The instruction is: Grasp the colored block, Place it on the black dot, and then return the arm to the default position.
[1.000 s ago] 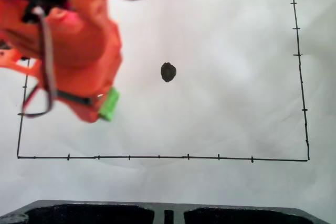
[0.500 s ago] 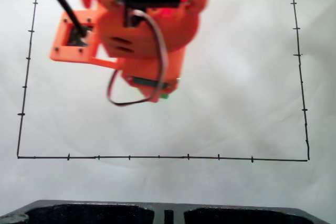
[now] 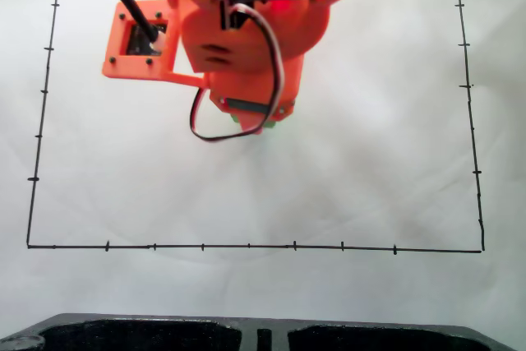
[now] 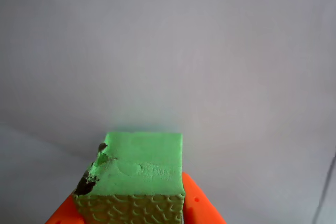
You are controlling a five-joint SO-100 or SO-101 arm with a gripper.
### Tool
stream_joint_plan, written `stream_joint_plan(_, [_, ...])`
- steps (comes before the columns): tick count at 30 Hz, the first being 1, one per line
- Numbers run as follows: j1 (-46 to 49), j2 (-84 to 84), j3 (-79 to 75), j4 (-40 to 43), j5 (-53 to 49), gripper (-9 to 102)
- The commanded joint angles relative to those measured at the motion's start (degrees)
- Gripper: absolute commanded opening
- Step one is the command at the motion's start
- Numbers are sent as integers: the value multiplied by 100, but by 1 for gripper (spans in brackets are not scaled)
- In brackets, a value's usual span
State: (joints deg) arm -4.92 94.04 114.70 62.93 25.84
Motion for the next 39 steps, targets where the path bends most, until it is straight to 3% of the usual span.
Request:
stream_joint_plan(1, [26, 255, 18, -9, -79, 15])
stream_joint_plan(11, [-88, 88, 132, -79, -114, 20])
stream_joint_plan(16, [-53, 132, 220, -62, -211, 32])
stream_joint_plan(21, [-79, 272, 272, 70, -220, 35])
stream_joint_plan(39, [-352, 2936, 598, 1380, -1389, 44])
